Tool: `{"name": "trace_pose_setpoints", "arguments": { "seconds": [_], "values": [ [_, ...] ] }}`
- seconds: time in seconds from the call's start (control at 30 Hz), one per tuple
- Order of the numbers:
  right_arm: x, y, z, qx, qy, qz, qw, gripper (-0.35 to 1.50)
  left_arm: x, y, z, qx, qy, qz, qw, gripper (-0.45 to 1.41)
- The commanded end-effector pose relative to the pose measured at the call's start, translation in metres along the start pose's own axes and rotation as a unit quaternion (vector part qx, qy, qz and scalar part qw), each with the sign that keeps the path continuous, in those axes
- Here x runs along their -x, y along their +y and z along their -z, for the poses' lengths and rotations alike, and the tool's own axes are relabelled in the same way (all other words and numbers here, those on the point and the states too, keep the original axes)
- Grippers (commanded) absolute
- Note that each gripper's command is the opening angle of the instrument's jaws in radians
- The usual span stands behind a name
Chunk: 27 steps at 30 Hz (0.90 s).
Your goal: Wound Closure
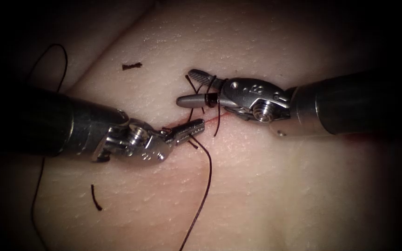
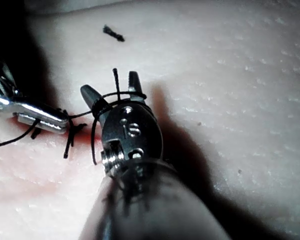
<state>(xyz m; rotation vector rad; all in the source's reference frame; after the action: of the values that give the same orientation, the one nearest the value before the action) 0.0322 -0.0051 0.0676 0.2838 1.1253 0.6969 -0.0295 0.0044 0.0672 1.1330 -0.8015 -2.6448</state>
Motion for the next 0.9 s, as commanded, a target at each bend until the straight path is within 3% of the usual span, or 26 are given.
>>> {"name": "trace_pose_setpoints", "arguments": {
  "seconds": [0.03, 0.17, 0.2, 0.23, 0.47, 0.67, 0.9],
  "values": [
    [-0.0003, -0.0002, -0.0004, 0.001, 0.008, -0.006, 1.0, 0.46, -0.0003, 0.0008, -0.0005, 0.0, 0.0, 0.0, 1.0, -0.45],
    [-0.001, -0.0002, -0.0005, 0.002, 0.012, -0.01, 1.0, 0.17, -0.0003, 0.001, -0.0005, 0.0, 0.002, 0.002, 1.0, -0.45],
    [-0.001, -0.0002, -0.0005, 0.002, 0.012, -0.01, 1.0, 0.17, -0.0003, 0.001, -0.0005, 0.0, 0.002, 0.002, 1.0, -0.45],
    [-0.0008, -0.0003, -0.0006, 0.002, 0.009, -0.009, 1.0, -0.35, -0.0003, 0.0011, -0.0005, 0.0, 0.002, 0.002, 1.0, -0.45],
    [-0.0011, -0.0002, -0.0005, -0.005, -0.012, -0.01, 1.0, -0.35, -0.0002, 0.0012, -0.0009, 0.0, 0.006, 0.001, 1.0, -0.45],
    [-0.0006, -0.0013, 0.0013, -0.012, -0.002, -0.006, 1.0, -0.35, 0.0005, 0.001, 0.0002, 0.002, 0.011, 0.006, 1.0, -0.45],
    [0.0016, -0.0016, 0.0075, -0.003, 0.019, 0.009, 1.0, -0.35, 0.007, -0.0041, 0.006, -0.009, -0.008, 0.03, 0.999, -0.45]
  ]
}}
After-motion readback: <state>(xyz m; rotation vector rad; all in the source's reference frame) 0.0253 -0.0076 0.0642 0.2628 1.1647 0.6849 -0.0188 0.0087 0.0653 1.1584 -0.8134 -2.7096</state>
